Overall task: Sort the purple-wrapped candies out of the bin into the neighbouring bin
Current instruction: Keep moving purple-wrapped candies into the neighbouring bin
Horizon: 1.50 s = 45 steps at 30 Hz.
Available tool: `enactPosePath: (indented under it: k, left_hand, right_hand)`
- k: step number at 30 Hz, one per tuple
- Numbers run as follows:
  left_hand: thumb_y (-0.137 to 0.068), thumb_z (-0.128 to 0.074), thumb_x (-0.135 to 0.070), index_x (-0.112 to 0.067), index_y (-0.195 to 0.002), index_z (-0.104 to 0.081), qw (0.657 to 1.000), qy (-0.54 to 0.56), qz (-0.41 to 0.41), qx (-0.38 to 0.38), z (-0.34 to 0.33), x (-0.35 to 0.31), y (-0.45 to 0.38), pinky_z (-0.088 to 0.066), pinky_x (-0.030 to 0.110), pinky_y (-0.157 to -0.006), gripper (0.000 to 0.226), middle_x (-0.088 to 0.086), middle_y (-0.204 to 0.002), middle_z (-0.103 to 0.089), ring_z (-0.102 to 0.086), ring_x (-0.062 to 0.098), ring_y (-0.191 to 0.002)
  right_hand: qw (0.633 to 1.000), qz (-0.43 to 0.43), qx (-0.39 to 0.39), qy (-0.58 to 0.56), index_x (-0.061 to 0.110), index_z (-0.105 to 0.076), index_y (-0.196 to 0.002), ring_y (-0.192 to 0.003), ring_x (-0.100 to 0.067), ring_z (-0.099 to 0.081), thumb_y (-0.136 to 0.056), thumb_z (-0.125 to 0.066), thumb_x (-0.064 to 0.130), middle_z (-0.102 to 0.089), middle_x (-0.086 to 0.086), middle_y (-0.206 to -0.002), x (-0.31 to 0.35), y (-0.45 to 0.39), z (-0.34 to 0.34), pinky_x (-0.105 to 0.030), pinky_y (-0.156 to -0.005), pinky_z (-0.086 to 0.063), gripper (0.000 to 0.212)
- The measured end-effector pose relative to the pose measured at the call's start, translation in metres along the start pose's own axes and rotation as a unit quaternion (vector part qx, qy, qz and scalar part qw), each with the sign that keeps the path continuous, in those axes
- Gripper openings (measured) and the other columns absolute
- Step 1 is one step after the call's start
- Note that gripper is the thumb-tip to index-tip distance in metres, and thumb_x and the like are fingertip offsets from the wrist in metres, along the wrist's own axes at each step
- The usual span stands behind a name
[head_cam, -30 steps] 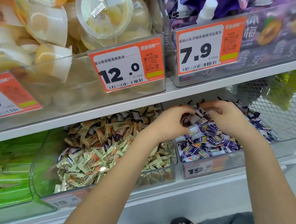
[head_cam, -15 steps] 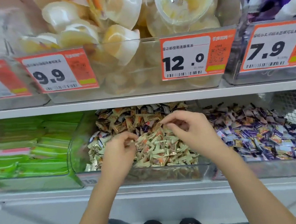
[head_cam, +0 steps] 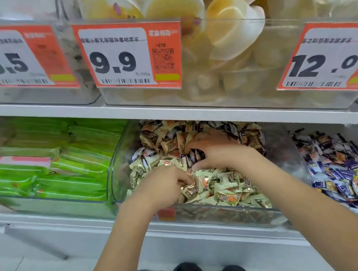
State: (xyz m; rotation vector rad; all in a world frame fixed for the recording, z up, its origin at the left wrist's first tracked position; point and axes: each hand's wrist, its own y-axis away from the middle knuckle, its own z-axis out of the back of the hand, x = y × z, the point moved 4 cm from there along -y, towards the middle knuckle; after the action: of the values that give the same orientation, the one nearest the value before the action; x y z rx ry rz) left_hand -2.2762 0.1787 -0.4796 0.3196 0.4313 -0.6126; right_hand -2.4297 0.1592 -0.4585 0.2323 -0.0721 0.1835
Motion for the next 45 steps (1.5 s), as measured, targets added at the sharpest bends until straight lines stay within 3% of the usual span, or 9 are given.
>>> enactPosePath:
  k: [4,11,16,22,26,29,35,40,45]
  left_hand:
    - [-0.087,-0.042,0.009,-0.024,-0.105,-0.073,0.992,0.122,0.003,0.013,0.006,0.016,0.008,-0.037,0.002,-0.087,0.049,-0.012,-0.129,-0.059,-0.055,0.001,-0.114]
    - [-0.088,-0.037,0.011,-0.019,-0.112,-0.070,0.987,0.158,-0.011,0.017,0.010,0.008,0.015,-0.033,0.002,-0.045,0.051,-0.006,-0.135,-0.054,-0.049,-0.027,-0.059]
    - [-0.090,-0.038,0.008,-0.023,-0.113,-0.069,0.987,0.157,-0.008,0.018,0.012,0.010,0.017,-0.051,0.021,-0.076,0.050,-0.011,-0.135,-0.054,-0.061,0.008,-0.103]
    - [-0.090,-0.041,0.008,-0.020,-0.104,-0.073,0.984,0.175,0.000,-0.020,0.015,0.011,0.014,-0.044,0.013,-0.091,0.044,-0.006,-0.119,-0.065,-0.060,0.007,-0.111]
    - [-0.090,-0.047,0.000,-0.020,-0.103,-0.069,0.949,0.230,0.037,-0.213,0.035,0.016,0.011,-0.050,0.008,-0.071,0.033,-0.009,-0.098,-0.067,-0.061,-0.002,-0.084]
    - [-0.089,-0.060,-0.016,-0.019,-0.122,-0.059,0.936,0.279,0.028,-0.212,0.034,0.011,0.006,-0.047,0.007,-0.072,0.033,-0.007,-0.112,-0.063,-0.059,-0.004,-0.092]
    - [-0.075,-0.077,-0.033,-0.024,-0.115,-0.054,0.924,0.368,0.011,-0.106,0.013,-0.017,-0.002,-0.055,0.021,-0.074,0.047,-0.015,-0.103,-0.061,-0.066,0.003,-0.086]
    - [-0.077,-0.076,-0.009,-0.019,-0.089,-0.057,0.845,0.522,0.059,-0.100,0.015,-0.012,-0.003,-0.057,0.022,-0.059,0.024,0.002,-0.072,-0.072,-0.070,0.013,-0.065]
    - [-0.072,-0.080,-0.006,-0.004,-0.100,-0.067,0.886,0.427,0.121,-0.134,0.023,0.014,0.005,-0.054,0.019,-0.052,0.031,0.007,-0.081,-0.070,-0.067,0.010,-0.055]
  right_hand:
    - [1.000,0.002,0.014,0.026,0.035,-0.040,-0.135,-0.125,-0.026,-0.045,-0.084,-0.053,0.063,-0.046,0.000,-0.140,0.001,-0.010,-0.008,-0.039,-0.096,-0.040,0.059]
    - [0.997,-0.015,-0.010,0.073,0.019,-0.039,-0.136,-0.109,-0.026,-0.055,-0.087,-0.047,0.064,-0.055,-0.006,-0.127,0.012,-0.024,-0.020,-0.033,-0.077,-0.042,0.067]
    - [0.999,0.020,0.028,0.027,0.012,-0.042,-0.136,-0.100,-0.021,-0.055,-0.096,-0.049,0.043,-0.054,-0.009,-0.127,0.010,-0.022,-0.019,-0.026,-0.072,-0.037,0.052]
    - [0.987,0.012,-0.007,-0.160,0.026,-0.059,-0.109,-0.092,-0.011,-0.056,-0.095,-0.052,0.037,-0.057,0.011,-0.115,-0.002,-0.011,-0.007,-0.025,-0.071,-0.045,0.019]
    - [0.919,-0.030,-0.111,-0.377,0.039,-0.061,-0.093,-0.084,-0.001,-0.060,-0.094,-0.053,0.043,-0.064,0.022,-0.090,-0.009,0.003,0.014,-0.018,-0.069,-0.040,0.009]
    - [0.850,-0.044,-0.121,-0.511,0.029,-0.065,-0.097,-0.080,-0.007,-0.063,-0.093,-0.054,0.042,-0.067,0.015,-0.082,-0.005,0.007,0.019,-0.020,-0.066,-0.044,0.018]
    - [0.564,-0.060,-0.097,-0.818,0.006,-0.063,-0.099,-0.072,-0.022,-0.071,-0.092,-0.059,0.016,-0.073,-0.011,-0.083,0.022,0.007,0.015,-0.035,-0.060,-0.056,0.013]
    - [0.509,-0.057,-0.090,-0.854,0.003,-0.059,-0.105,-0.076,-0.023,-0.069,-0.093,-0.057,0.016,-0.070,-0.013,-0.088,0.028,0.004,0.007,-0.033,-0.064,-0.056,0.018]
    - [0.533,-0.110,-0.121,-0.830,0.007,-0.059,-0.099,-0.068,-0.018,-0.060,-0.096,-0.054,0.018,-0.067,-0.009,-0.081,0.017,0.010,0.003,-0.029,-0.056,-0.046,0.013]
